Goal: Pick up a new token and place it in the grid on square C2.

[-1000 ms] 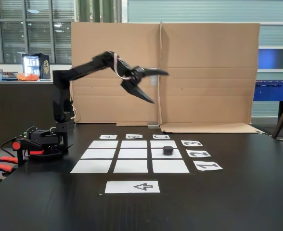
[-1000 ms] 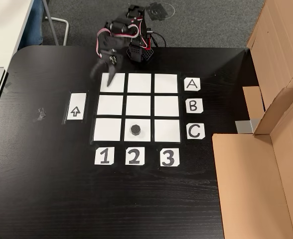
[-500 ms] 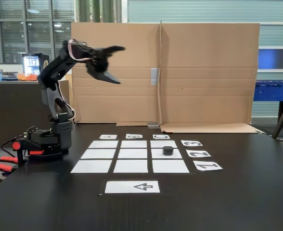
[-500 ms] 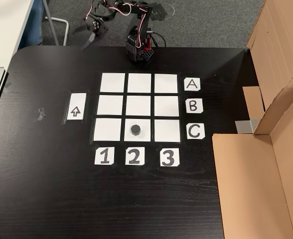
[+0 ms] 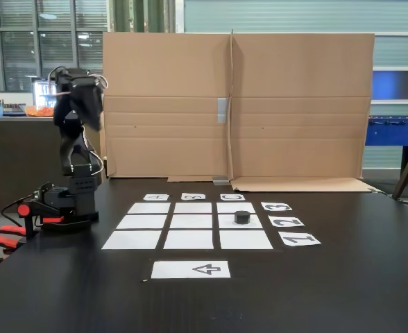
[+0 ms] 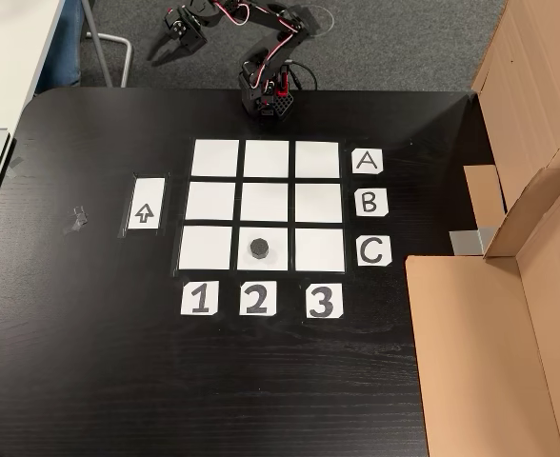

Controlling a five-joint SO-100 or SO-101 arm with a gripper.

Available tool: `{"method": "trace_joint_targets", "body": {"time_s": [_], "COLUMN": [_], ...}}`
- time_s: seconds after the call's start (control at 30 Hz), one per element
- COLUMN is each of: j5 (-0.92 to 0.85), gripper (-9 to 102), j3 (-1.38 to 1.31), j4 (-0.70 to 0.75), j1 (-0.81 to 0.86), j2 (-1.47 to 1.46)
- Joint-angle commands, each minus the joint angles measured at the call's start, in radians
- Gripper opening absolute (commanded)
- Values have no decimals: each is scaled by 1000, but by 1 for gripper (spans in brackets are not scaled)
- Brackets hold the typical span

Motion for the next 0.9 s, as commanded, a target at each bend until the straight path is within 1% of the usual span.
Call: {"method": "trace_joint_targets", "body": {"time_s": [0.0,0.1,0.27,0.67,0.87], "j5": [-21,-40,-77,-86,-112], "gripper": [-1,-1,-1,-1,-1], "j3": [75,149,302,684,802], "j4": [5,9,12,-2,2], "j1": [74,129,169,179,183], "j2": [84,150,262,626,767]}}
